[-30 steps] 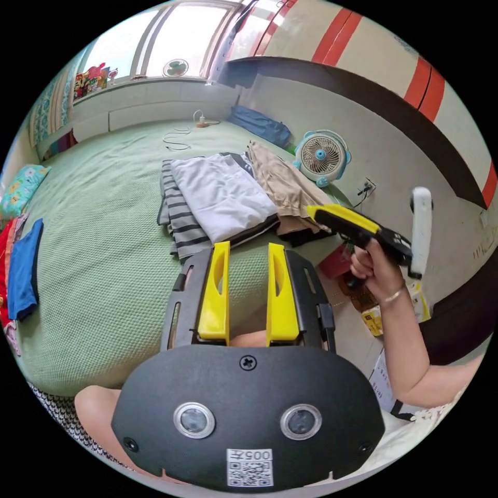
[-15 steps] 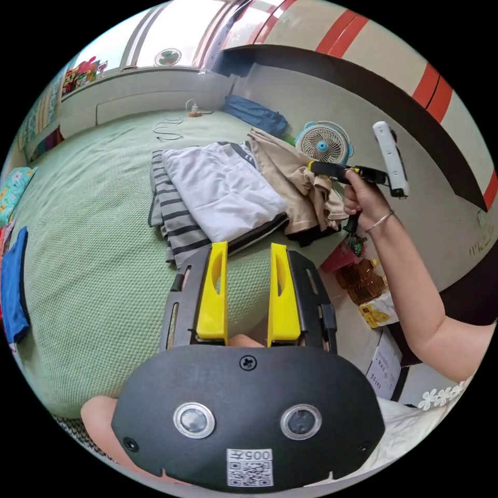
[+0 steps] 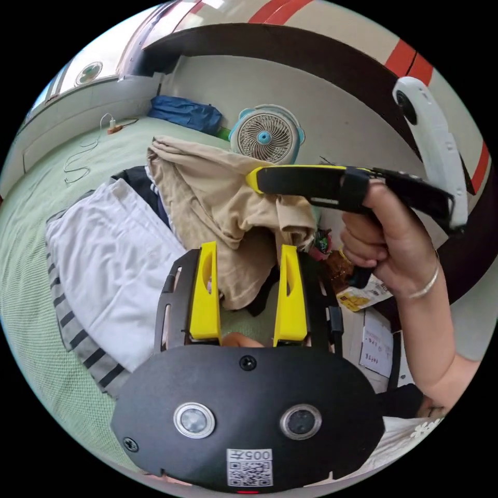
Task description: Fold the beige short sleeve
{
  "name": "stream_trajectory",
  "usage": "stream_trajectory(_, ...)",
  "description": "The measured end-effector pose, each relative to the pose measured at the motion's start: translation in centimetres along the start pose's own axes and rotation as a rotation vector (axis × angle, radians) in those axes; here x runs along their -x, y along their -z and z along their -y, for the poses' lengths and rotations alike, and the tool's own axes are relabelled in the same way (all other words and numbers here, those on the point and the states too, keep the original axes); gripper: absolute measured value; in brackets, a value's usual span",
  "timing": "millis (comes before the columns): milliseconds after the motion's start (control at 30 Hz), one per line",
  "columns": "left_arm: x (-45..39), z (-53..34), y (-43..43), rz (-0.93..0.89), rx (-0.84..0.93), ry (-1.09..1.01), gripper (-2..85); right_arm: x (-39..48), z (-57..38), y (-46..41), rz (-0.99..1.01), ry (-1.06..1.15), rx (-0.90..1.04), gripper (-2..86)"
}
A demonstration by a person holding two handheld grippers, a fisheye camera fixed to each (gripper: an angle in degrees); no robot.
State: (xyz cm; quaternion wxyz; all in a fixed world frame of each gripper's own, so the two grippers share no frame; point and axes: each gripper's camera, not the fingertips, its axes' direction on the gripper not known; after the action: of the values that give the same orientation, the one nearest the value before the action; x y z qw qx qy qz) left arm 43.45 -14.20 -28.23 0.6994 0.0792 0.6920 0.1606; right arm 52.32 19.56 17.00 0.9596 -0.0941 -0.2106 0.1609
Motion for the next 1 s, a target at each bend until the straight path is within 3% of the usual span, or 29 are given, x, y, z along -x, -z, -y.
stream_trajectory(133,0.0,0.7,-2.7,0.009,0.003,0.015,16.0,-0.7,0.0,0.5,0.034,-0.010,0.026,-1.0)
stream_trajectory(267,0.3,-0.1,-3.7,0.046,-0.029,0.030,9.4,-1.2,0.1,0.5,0.109,-0.001,0.086,-0.4)
stream_trajectory(400,1.2,-1.2,-3.7,0.049,-0.031,0.016,4.3,-1.8,-2.6,4.7,0.181,0.097,-0.107,4.9)
stream_trajectory(500,1.8,-1.5,-3.3,0.056,-0.019,-0.003,3.9,-1.2,-6.7,5.6,0.096,0.253,-0.162,10.2)
stream_trajectory(700,3.1,-2.3,-2.2,0.059,0.018,-0.022,3.8,2.0,-11.7,0.3,-0.058,0.379,-0.018,14.3)
stream_trajectory(867,4.4,-3.6,0.2,0.122,0.037,-0.033,2.8,4.8,-11.8,-2.4,-0.298,0.391,-0.037,12.3)
stream_trajectory(900,4.9,-4.0,1.0,0.136,0.041,-0.034,2.5,4.9,-11.7,-2.6,-0.325,0.388,-0.038,8.5)
stream_trajectory(1000,6.6,-5.3,3.9,0.143,0.013,-0.051,2.3,3.6,-11.2,-0.2,-0.236,0.343,-0.084,1.0)
